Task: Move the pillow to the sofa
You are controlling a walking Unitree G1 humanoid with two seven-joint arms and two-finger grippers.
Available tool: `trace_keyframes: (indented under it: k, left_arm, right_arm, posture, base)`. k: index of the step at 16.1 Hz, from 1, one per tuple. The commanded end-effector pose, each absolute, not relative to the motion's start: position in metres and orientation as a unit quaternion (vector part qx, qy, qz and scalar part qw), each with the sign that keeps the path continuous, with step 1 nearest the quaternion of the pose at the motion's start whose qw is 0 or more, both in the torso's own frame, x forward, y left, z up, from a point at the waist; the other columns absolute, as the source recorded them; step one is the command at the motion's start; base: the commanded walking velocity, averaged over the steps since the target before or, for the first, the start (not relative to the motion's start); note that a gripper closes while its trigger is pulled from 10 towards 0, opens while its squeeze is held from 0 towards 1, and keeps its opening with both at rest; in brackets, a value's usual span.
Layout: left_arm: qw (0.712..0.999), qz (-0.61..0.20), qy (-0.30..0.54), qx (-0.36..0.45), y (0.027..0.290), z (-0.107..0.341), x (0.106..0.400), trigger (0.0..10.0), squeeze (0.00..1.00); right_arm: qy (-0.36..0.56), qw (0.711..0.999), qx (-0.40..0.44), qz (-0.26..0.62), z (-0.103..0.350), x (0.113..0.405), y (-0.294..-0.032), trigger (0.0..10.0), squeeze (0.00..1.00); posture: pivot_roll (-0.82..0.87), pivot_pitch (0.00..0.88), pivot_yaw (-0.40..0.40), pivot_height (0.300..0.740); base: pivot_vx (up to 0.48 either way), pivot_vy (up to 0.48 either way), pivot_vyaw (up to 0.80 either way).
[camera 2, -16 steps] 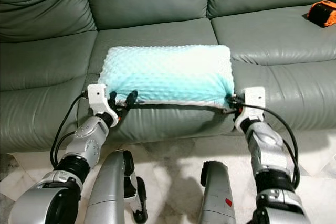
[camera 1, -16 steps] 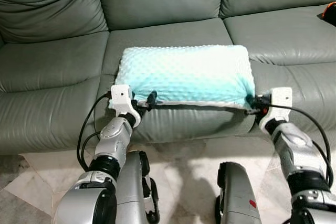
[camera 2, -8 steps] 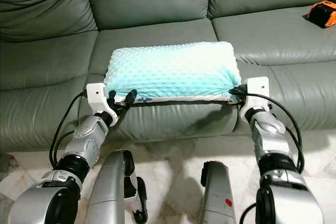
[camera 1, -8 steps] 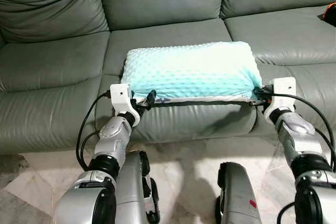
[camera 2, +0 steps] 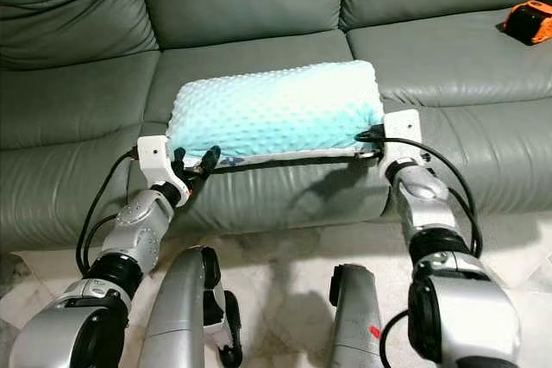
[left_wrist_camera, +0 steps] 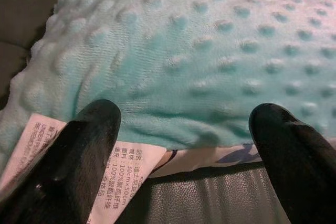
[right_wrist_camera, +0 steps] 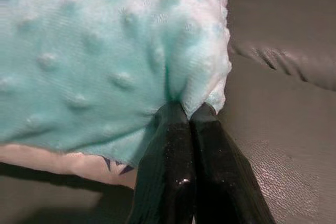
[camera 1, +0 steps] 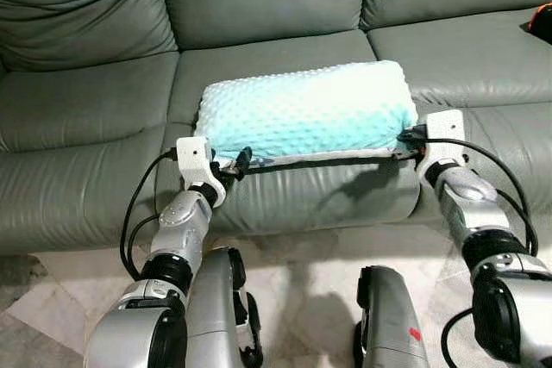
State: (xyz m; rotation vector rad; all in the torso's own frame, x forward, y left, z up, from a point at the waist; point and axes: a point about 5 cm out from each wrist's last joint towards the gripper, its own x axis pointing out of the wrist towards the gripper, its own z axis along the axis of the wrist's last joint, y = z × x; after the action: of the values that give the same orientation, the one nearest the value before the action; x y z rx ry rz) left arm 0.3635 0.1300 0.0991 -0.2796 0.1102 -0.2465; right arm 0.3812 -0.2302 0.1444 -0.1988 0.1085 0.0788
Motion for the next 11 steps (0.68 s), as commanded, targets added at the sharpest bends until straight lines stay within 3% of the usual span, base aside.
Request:
trace_keyframes:
  k: [1, 11]
  left_arm:
    - [0.982, -0.108, 0.066, -0.139, 0.139, 0.091, 0.359, 10.0, 0.00]
    - [0.982, -0.107, 0.068, -0.141, 0.138, 0.089, 0.358, 10.0, 0.00]
  right_arm:
    - [0.056, 0.992, -0.103, 0.048, 0.143, 0.383, -0.222, 0.0, 0.00]
    - [0.044, 0.991, -0.108, 0.069, 0.152, 0.391, -0.204, 0.0, 0.00]
  posture:
    - [-0.07, 0.205, 0.127, 0.581]
    - [-0.07, 0.211, 0.121, 0.581]
  base:
    - [0.000, 0.000, 0.00]
    - [0.000, 0.000, 0.00]
